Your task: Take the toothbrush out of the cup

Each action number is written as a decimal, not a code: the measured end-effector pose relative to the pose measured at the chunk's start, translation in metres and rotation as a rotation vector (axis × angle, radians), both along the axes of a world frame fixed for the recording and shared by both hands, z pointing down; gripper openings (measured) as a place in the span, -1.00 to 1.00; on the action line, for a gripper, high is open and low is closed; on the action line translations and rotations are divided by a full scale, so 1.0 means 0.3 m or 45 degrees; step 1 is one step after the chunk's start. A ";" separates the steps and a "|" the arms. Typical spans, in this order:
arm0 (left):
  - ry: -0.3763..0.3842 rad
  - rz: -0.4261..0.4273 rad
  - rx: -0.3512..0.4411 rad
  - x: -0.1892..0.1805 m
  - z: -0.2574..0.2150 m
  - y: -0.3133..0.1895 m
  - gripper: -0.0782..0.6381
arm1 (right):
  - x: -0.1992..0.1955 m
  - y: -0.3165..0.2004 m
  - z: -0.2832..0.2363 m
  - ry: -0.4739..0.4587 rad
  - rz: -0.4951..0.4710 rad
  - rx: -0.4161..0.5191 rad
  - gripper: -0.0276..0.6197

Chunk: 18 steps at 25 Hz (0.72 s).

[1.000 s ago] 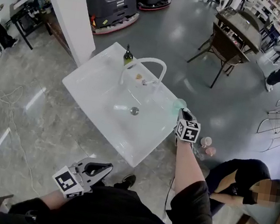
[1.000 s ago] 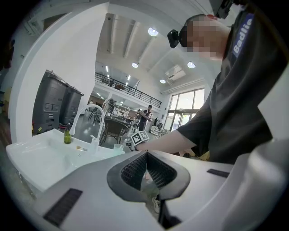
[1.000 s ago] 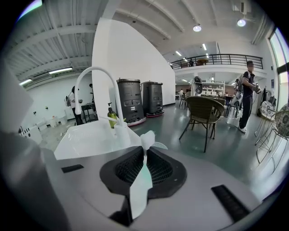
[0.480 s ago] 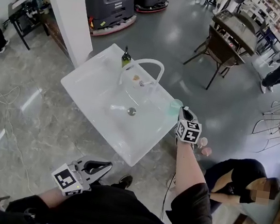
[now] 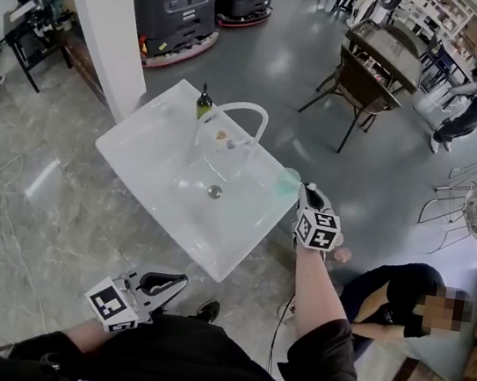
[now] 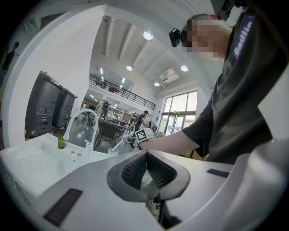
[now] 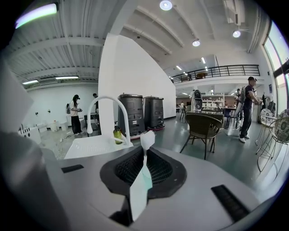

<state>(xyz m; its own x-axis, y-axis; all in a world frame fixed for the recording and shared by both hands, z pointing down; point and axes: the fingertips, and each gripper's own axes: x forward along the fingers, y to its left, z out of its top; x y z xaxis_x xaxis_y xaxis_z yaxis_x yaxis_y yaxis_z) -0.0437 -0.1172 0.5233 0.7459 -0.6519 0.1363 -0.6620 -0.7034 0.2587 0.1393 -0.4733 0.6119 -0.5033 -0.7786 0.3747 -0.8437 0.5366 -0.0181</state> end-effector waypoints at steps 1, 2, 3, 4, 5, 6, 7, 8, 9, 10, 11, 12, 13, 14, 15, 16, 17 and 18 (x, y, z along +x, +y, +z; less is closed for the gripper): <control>0.001 0.009 0.004 0.003 -0.002 0.001 -0.76 | -0.001 0.013 -0.008 -0.006 -0.002 0.004 -0.82; 0.003 0.017 0.008 0.006 -0.004 0.003 -0.76 | -0.002 0.026 -0.014 -0.011 -0.004 0.007 -0.82; 0.006 0.024 0.009 0.008 -0.005 0.003 -0.76 | -0.005 0.040 -0.020 -0.015 -0.007 0.009 -0.82; 0.012 0.029 0.009 0.011 -0.008 0.004 -0.76 | -0.007 0.054 -0.024 -0.019 -0.010 0.011 -0.82; 0.019 0.034 0.009 0.014 -0.012 0.004 -0.75 | -0.009 0.069 -0.027 -0.021 -0.014 0.012 -0.82; 0.025 0.040 0.011 0.016 -0.017 0.004 -0.76 | -0.011 0.083 -0.030 -0.023 -0.018 0.013 -0.82; 0.029 0.047 0.014 0.019 -0.020 0.006 -0.76 | -0.012 0.098 -0.033 -0.024 -0.021 0.013 -0.82; 0.030 0.055 0.019 0.022 -0.022 0.008 -0.76 | -0.011 0.113 -0.035 -0.027 -0.022 0.013 -0.82; 0.032 0.063 0.024 0.026 -0.024 0.011 -0.76 | -0.008 0.128 -0.038 -0.030 -0.022 0.014 -0.82; 0.034 0.072 0.029 0.030 -0.028 0.015 -0.75 | -0.005 0.143 -0.043 -0.034 -0.022 0.015 -0.82; 0.036 0.080 0.034 0.034 -0.032 0.019 -0.76 | -0.003 0.158 -0.048 -0.037 -0.023 0.017 -0.82; 0.038 0.089 0.037 0.037 -0.037 0.024 -0.76 | -0.003 0.174 -0.054 -0.040 -0.026 0.018 -0.82; 0.039 0.096 0.038 0.039 -0.040 0.029 -0.76 | -0.006 0.190 -0.060 -0.044 -0.030 0.019 -0.82; 0.041 0.103 0.037 0.039 -0.043 0.033 -0.76 | -0.010 0.205 -0.066 -0.048 -0.034 0.020 -0.82; 0.043 0.110 0.038 0.039 -0.046 0.038 -0.76 | -0.014 0.221 -0.073 -0.053 -0.037 0.024 -0.82; 0.044 0.116 0.042 0.040 -0.048 0.042 -0.76 | -0.017 0.237 -0.081 -0.057 -0.040 0.028 -0.82; 0.046 0.122 0.048 0.042 -0.049 0.046 -0.76 | -0.020 0.253 -0.089 -0.062 -0.042 0.033 -0.82; 0.049 0.129 0.052 0.044 -0.051 0.052 -0.76 | -0.022 0.270 -0.098 -0.068 -0.044 0.037 -0.82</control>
<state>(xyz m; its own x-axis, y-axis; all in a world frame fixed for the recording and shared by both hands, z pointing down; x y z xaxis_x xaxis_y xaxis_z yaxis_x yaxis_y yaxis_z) -0.0304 -0.1017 0.5081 0.8125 -0.5772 0.0813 -0.5770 -0.7767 0.2524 0.1326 -0.3924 0.5826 -0.5491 -0.7705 0.3238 -0.8226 0.5667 -0.0467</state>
